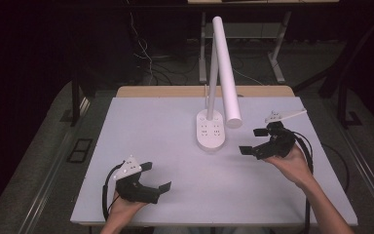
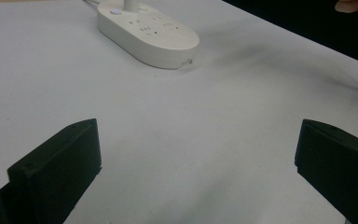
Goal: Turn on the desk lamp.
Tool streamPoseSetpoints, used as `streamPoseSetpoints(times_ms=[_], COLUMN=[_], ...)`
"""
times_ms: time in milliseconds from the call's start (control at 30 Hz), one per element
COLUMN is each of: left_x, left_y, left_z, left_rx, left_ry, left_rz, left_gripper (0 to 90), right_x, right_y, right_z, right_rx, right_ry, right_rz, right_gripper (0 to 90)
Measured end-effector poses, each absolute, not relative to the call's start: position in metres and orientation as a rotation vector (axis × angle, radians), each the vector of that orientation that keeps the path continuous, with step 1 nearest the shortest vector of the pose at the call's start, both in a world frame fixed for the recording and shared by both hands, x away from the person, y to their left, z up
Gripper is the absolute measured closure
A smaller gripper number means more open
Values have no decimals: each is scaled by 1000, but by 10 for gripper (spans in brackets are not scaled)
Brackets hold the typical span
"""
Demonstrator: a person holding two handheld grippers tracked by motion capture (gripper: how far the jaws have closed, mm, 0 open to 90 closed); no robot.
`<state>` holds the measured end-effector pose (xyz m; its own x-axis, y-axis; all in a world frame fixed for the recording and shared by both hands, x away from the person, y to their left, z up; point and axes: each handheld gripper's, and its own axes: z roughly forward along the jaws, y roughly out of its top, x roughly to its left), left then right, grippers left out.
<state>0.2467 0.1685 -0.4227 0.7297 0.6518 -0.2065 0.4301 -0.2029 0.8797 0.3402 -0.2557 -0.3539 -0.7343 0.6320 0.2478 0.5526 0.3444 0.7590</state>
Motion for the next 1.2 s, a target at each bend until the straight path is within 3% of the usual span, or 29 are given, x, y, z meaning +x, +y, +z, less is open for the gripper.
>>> streamPoseSetpoints(times_ms=[1200], left_x=[248], left_y=[170], left_z=[-423], left_rx=[1844], left_ry=[836], left_rz=[248], left_gripper=[0], right_x=[417], right_y=[-247], right_z=[-354], right_rx=[1187], right_ry=[2457], right_rz=[1353], right_gripper=[6])
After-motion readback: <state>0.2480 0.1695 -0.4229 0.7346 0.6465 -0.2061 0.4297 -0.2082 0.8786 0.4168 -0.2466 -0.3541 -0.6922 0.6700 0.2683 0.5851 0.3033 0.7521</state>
